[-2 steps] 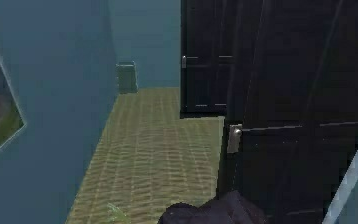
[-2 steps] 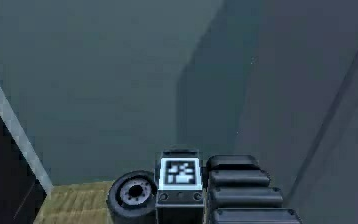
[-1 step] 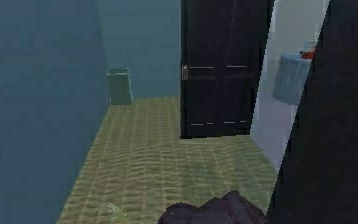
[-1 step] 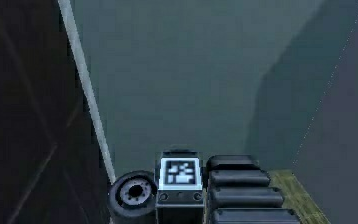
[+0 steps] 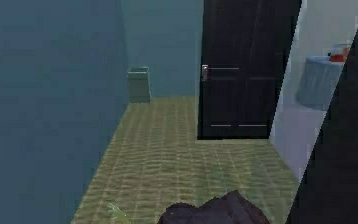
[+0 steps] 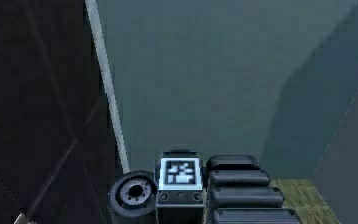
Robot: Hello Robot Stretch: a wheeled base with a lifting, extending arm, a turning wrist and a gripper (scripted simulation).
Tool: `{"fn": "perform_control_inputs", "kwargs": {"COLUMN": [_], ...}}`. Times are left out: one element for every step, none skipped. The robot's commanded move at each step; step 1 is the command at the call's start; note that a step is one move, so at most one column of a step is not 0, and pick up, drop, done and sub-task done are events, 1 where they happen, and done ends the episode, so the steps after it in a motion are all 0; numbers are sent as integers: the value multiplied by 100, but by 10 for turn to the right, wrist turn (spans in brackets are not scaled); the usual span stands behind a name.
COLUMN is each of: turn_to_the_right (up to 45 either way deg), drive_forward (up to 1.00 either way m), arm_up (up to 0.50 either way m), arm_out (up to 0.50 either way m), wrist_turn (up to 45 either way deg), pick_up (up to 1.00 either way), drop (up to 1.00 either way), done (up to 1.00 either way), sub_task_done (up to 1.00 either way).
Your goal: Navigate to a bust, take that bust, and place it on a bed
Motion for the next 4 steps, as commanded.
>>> {"fn": "perform_control_inputs", "kwargs": {"turn_to_the_right": [0, 450, 420, 30], "drive_forward": [90, 0, 0, 0], "arm_up": [0, 0, 0, 0], "arm_out": [0, 0, 0, 0], "wrist_turn": [0, 0, 0, 0], "pick_up": [0, 0, 0, 0], "drop": [0, 0, 0, 0], "done": [0, 0, 0, 0], "sub_task_done": [0, 0, 0, 0]}}
